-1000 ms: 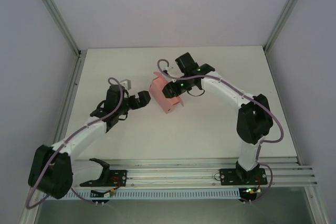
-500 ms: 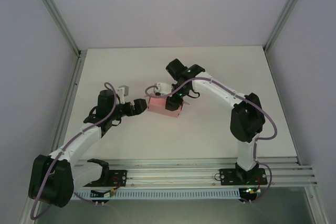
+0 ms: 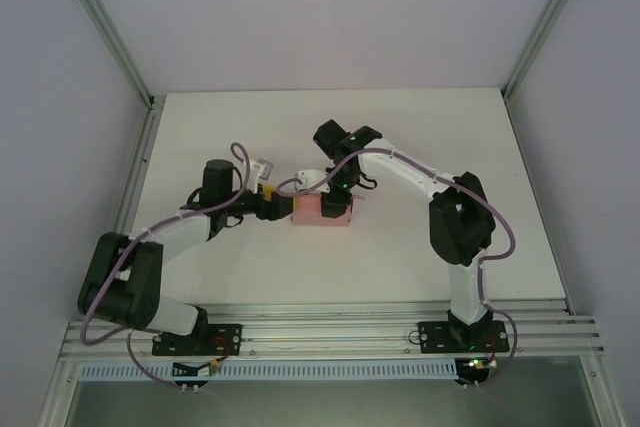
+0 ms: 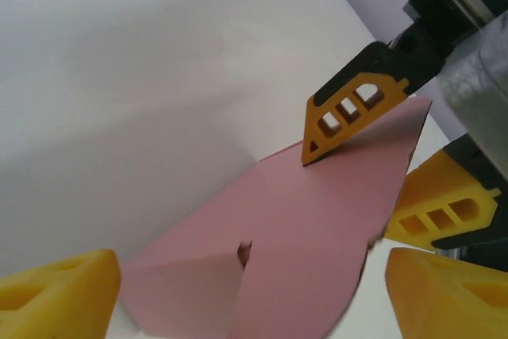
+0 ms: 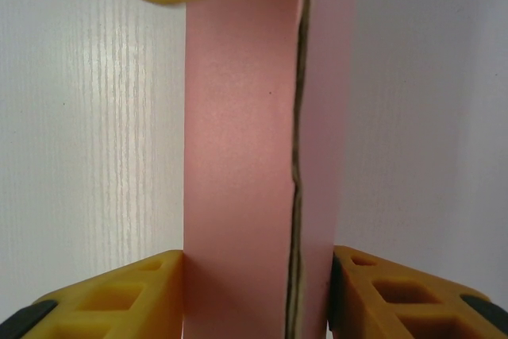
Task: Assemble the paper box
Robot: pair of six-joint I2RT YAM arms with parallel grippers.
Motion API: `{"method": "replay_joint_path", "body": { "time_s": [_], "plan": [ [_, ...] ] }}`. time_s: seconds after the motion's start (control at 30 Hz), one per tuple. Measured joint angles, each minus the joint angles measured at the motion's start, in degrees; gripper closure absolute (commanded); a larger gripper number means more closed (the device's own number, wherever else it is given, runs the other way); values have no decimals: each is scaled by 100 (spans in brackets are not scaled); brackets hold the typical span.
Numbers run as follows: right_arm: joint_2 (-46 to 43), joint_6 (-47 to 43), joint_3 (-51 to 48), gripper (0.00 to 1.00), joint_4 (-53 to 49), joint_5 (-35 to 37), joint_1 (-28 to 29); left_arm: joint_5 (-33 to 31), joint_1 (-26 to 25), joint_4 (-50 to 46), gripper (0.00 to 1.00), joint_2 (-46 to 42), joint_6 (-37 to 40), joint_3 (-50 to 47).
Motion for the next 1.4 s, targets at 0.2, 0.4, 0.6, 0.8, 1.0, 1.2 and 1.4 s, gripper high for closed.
{"method": "replay_joint_path", "body": {
  "time_s": [0.2, 0.4, 0.6, 0.8, 1.0, 1.2, 1.4],
  "plan": [
    [63, -24, 52, 53, -50, -48, -79, 610, 0, -15, 38, 586, 55, 509],
    [85, -20, 63, 54, -68, -192, -138, 800, -46, -111, 46, 584, 293, 511],
    [98, 103, 63, 54, -125, -256, -199, 481, -262, -610, 43, 564, 782, 632],
    [90, 295, -55, 51, 35, -254, -216, -94, -437, -800, 56, 551, 892, 699],
    [-175, 634, -629, 42, 516, -144, -254, -728, -828, -1145, 68, 610, 992, 896],
    [-433, 940, -984, 27, 929, -70, -348, -1029, -1043, -1185, 69, 557, 1032, 925],
    [-754, 1259, -1401, 14, 1421, -35, -450, -1161, -1158, -1209, 72, 511, 1060, 916]
  ]
}}
